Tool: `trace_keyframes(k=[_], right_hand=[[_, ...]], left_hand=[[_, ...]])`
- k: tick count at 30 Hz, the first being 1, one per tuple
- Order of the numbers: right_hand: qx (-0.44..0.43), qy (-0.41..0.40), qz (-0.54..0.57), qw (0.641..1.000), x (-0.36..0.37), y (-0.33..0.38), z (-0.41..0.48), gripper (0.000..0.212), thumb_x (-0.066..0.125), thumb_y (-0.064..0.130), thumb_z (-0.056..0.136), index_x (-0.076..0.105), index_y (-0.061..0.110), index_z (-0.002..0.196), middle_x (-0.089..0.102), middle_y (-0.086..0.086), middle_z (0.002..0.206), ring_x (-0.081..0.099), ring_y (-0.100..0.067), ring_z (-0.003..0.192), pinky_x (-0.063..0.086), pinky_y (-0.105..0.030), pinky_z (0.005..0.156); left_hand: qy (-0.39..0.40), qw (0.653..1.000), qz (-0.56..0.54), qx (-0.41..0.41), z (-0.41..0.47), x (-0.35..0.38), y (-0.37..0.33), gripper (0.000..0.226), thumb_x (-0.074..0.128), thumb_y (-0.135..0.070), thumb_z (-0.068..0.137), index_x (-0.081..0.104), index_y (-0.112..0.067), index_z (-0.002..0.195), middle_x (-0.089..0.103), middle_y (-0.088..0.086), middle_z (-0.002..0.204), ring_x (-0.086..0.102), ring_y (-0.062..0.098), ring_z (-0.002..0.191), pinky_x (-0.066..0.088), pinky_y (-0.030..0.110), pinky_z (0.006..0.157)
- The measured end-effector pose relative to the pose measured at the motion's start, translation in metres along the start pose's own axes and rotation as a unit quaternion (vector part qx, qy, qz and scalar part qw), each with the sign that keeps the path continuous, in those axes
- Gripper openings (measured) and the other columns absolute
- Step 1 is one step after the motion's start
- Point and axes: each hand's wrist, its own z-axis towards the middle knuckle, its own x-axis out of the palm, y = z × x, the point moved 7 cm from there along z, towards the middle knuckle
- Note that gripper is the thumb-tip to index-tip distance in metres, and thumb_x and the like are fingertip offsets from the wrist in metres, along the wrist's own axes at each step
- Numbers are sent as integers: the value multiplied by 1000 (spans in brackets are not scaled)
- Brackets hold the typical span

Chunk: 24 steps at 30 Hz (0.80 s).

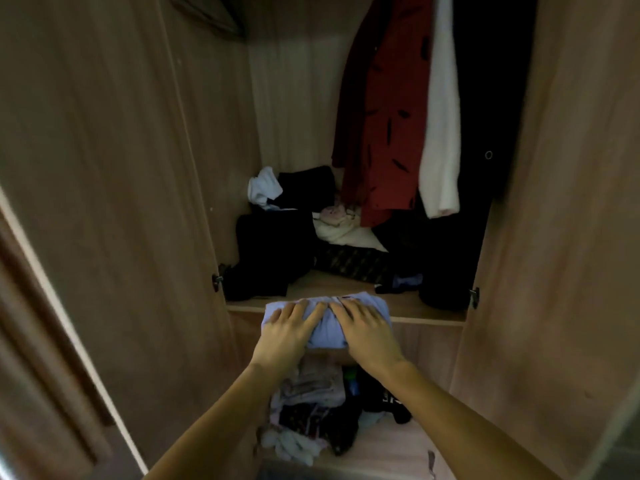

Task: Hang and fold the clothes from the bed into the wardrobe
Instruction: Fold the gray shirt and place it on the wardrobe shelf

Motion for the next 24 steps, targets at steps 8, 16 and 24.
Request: trace_keyframes(k=[8,16,24], right_hand=[[30,20,1,999,97,-64,40,55,84,17,62,64,13,114,69,-7,100,68,-23,84,57,-35,71],[118,56,32,991,194,-138,130,66,81,10,66,54,8,126,62,-21,118,63,-36,103,54,-50,81],[206,217,112,948,306,-153,61,73,57,36,90,19,19,151,18,-11,156,17,-30,143,18,-49,114]], left_hand=[[17,1000,-17,-1,70,100,21,78,85,-8,57,45,-18,123,68,15,100,67,34,85,57,40,61],[34,998,-36,-39,175,191,89,64,62,-10,63,46,-14,125,63,22,115,62,38,104,51,53,82],[236,968,-72,-40,135,344,82,61,73,-27,61,57,-17,119,67,16,107,67,32,91,56,45,69]])
